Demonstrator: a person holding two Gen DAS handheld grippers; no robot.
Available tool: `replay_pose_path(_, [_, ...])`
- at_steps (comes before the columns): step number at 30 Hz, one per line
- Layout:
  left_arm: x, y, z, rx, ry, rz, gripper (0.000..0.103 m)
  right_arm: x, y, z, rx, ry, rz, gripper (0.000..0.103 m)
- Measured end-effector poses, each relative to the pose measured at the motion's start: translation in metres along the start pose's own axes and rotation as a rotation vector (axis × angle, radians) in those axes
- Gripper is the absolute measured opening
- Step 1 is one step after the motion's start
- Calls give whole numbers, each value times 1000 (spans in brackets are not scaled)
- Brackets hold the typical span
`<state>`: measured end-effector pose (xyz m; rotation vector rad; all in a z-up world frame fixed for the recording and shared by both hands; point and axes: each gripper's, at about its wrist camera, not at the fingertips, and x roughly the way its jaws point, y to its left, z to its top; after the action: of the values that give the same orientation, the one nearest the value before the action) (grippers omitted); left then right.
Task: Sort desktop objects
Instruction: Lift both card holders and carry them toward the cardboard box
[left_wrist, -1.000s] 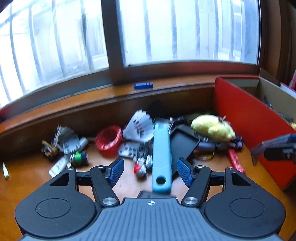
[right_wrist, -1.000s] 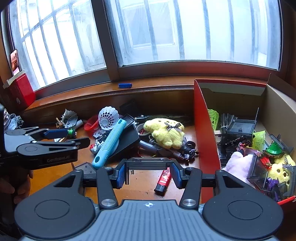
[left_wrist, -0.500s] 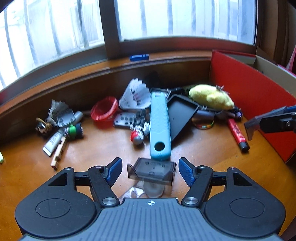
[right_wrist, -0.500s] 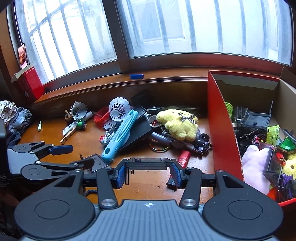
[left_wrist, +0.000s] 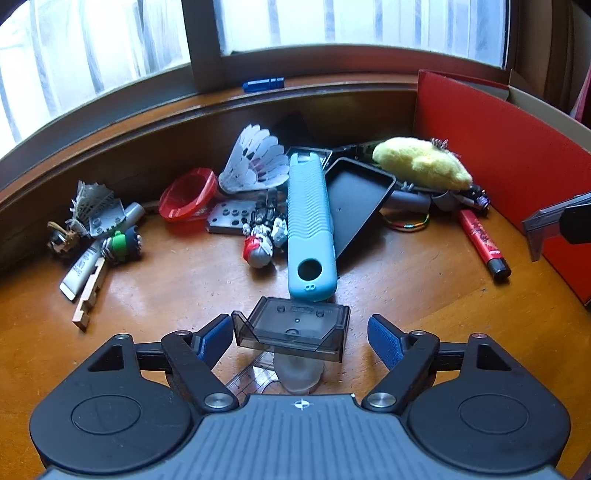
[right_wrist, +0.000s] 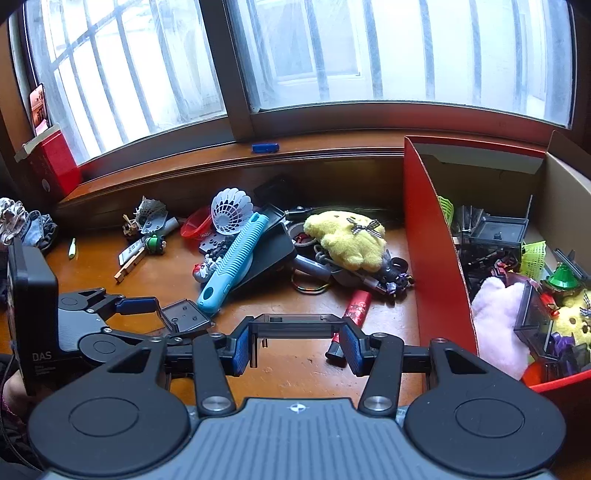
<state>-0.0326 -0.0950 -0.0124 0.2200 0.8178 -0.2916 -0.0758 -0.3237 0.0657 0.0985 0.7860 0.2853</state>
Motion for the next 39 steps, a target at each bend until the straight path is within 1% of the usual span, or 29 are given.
replay_pose_path(3, [5, 3, -3, -10, 4, -7, 80, -1, 0, -1, 3, 2, -8, 52])
replay_pose_path(9, [5, 9, -7, -27, -18, -39, 79, 0, 2, -4, 7, 10, -18, 52])
replay_pose_path(10, [5, 9, -7, -27, -21, -43, 73, 0, 2, -5, 7, 11, -18, 52])
replay_pose_path(12, [4, 10, -7, -27, -27, -50, 64, 1, 2, -5, 6, 14, -18, 52])
replay_pose_path(18, [-7, 8, -4, -29, -48, -63, 64, 2, 3, -5, 2, 15, -17, 52])
replay_pose_path(26, [-34, 5, 18, -39, -118, -64, 64, 2, 2, -2, -6, 9, -6, 52])
replay_pose_path(35, [-45, -15, 45, -20, -172, -68, 64, -5, -3, 4, -17, -18, 10, 52])
replay_pose_path(39, [-48, -29, 58, 2, -201, -70, 64, -10, -7, 8, -27, -35, 15, 52])
